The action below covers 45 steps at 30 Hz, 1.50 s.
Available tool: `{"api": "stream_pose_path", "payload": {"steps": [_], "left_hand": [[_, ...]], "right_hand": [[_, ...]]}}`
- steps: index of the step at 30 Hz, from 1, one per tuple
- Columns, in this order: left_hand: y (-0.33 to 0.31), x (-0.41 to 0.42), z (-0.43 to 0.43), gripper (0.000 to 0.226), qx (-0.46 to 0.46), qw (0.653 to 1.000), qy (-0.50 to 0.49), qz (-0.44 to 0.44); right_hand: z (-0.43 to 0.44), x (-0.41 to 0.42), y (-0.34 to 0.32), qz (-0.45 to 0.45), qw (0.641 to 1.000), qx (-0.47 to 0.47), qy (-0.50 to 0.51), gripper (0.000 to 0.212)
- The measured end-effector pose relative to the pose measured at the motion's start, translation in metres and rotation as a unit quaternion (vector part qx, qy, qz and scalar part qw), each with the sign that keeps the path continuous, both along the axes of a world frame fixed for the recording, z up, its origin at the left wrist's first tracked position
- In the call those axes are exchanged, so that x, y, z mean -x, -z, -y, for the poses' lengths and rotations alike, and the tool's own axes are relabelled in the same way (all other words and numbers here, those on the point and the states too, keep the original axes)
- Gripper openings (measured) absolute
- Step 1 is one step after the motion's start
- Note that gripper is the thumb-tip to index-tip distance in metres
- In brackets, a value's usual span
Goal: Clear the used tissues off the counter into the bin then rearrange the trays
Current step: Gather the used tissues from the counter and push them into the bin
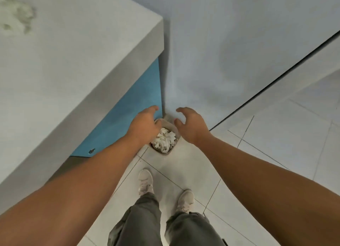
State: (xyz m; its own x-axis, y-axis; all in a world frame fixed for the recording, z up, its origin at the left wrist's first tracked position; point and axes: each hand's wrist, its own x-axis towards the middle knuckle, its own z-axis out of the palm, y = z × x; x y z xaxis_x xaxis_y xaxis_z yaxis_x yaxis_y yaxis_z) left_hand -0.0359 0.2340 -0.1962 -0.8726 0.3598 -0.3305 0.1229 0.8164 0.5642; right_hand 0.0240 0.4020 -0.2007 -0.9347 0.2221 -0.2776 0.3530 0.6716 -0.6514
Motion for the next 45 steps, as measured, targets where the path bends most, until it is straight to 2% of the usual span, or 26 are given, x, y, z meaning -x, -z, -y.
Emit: {"api": "stream_pose_path", "payload": {"steps": [7, 12, 20, 31, 40, 45], "left_hand": [[-0.132, -0.018, 0.004, 0.055, -0.016, 0.995, 0.015, -0.095], [-0.208, -0.032, 0.027, 0.053, -0.05, 0.984, -0.041, -0.164], [-0.269, -0.038, 0.082, 0.049, -0.05, 0.967, -0.122, -0.217], [-0.27, 0.012, 0.206, 0.044, 0.015, 0.956, -0.203, -0.211], [-0.221, 0.101, 0.306, 0.036, 0.076, 0.952, -0.247, -0.163], [-0.192, 0.143, 0.335, 0.043, 0.129, 0.95, -0.222, -0.179]], "right_hand": [[0.0, -0.006, -0.117, -0.133, 0.988, -0.011, -0.078, 0.044], [0.014, -0.001, -0.181, -0.2, 0.972, -0.016, -0.118, 0.041], [0.051, 0.022, -0.248, -0.253, 0.946, -0.027, -0.2, 0.038], [0.163, 0.1, -0.255, -0.253, 0.925, -0.009, -0.281, 0.036], [0.245, 0.182, -0.226, -0.197, 0.93, -0.021, -0.311, 0.034], [0.274, 0.217, -0.216, -0.185, 0.937, -0.035, -0.293, 0.034]]}}
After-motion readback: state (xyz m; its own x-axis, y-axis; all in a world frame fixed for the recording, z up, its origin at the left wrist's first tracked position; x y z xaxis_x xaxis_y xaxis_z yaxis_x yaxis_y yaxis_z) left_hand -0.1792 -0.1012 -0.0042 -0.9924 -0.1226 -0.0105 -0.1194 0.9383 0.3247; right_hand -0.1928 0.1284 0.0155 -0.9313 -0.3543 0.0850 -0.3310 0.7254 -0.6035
